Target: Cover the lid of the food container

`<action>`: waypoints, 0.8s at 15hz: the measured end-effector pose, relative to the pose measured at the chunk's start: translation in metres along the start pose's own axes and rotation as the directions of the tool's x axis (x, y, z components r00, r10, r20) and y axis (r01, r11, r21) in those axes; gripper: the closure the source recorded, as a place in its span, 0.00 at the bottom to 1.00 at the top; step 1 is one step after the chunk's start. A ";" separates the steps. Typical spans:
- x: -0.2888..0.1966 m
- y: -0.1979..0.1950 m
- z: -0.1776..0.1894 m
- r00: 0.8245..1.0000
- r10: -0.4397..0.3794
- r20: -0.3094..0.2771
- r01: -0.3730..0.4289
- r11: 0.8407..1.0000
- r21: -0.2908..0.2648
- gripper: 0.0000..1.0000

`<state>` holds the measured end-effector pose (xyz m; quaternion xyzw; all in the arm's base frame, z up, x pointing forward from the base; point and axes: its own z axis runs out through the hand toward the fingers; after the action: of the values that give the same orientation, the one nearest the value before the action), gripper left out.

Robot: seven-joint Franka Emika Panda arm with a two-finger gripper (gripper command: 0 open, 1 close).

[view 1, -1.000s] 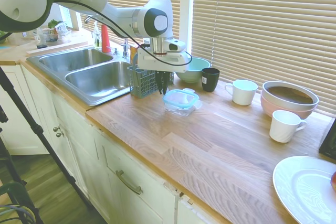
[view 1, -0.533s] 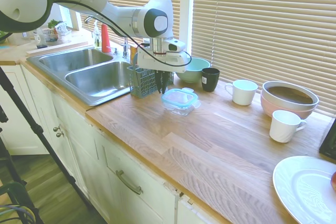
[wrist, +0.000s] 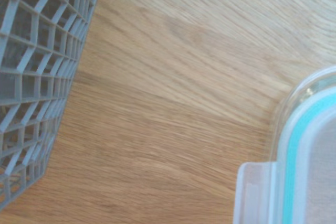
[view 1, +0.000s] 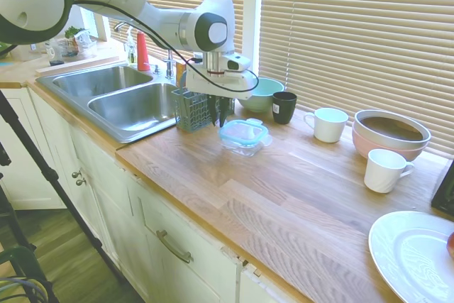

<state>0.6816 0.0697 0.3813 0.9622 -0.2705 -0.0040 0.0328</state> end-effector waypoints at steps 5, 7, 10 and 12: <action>0.009 0.009 0.000 1.000 0.027 0.000 -0.027 0.999 0.021 0.00; 0.011 0.010 0.000 1.000 0.030 -0.004 -0.030 0.999 0.027 0.00; 0.012 0.012 -0.003 0.999 0.034 -0.006 -0.034 0.999 0.037 0.00; 0.013 0.015 -0.011 0.999 0.036 -0.013 -0.035 0.998 0.052 0.00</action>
<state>0.6848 0.0510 0.3935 0.9577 -0.2874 0.0105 0.0100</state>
